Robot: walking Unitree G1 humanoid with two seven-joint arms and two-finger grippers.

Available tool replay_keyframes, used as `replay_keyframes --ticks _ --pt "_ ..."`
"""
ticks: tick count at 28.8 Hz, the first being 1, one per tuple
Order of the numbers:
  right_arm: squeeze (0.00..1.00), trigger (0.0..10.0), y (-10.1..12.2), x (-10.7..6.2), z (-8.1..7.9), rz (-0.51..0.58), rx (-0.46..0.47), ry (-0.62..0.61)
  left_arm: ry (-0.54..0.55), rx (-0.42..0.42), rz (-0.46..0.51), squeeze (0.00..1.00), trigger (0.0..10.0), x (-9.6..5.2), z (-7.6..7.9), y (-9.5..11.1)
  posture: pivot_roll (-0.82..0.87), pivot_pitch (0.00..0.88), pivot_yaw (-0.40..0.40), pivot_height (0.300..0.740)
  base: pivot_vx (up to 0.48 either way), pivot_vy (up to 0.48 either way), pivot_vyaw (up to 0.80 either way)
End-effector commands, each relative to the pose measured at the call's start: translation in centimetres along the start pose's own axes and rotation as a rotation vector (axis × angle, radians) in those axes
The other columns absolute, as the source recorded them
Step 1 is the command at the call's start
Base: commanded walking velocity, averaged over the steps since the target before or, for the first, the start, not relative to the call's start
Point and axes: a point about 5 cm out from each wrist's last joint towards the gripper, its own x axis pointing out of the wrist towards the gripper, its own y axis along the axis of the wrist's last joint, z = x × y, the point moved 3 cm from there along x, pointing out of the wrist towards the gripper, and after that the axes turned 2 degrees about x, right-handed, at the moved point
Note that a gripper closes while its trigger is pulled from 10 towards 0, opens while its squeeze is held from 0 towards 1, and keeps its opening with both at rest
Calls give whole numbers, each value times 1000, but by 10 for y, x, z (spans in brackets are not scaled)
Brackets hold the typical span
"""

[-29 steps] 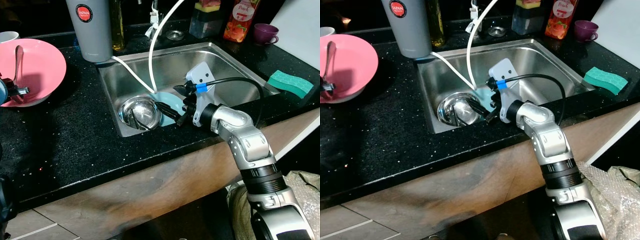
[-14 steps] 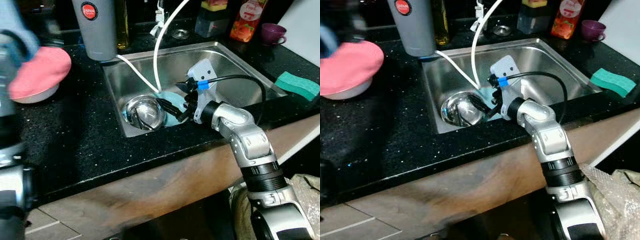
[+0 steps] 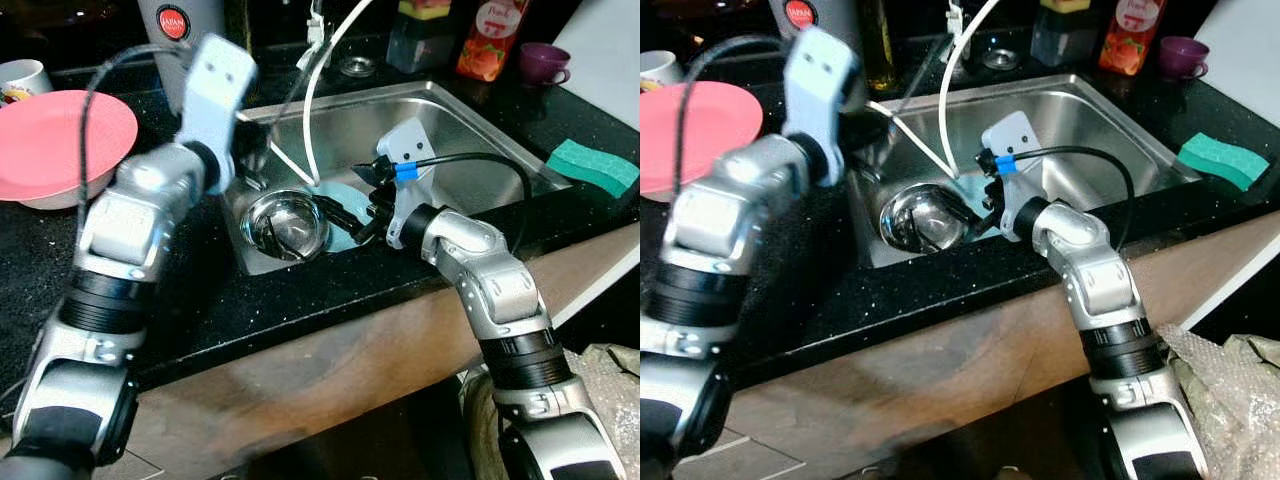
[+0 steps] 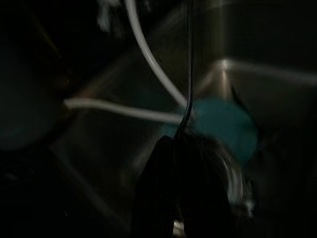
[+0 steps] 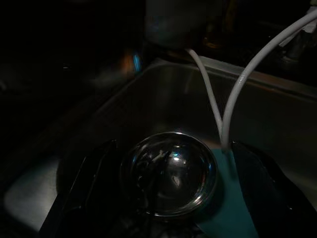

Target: Kitchen organization

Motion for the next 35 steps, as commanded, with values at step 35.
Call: replay_keyframes --ticks 35 --pt "0 10000 10 20 -35 44 46 74 -41 45 -183 0 10000 37 14 -84 27 103 10 740 0 0 0"
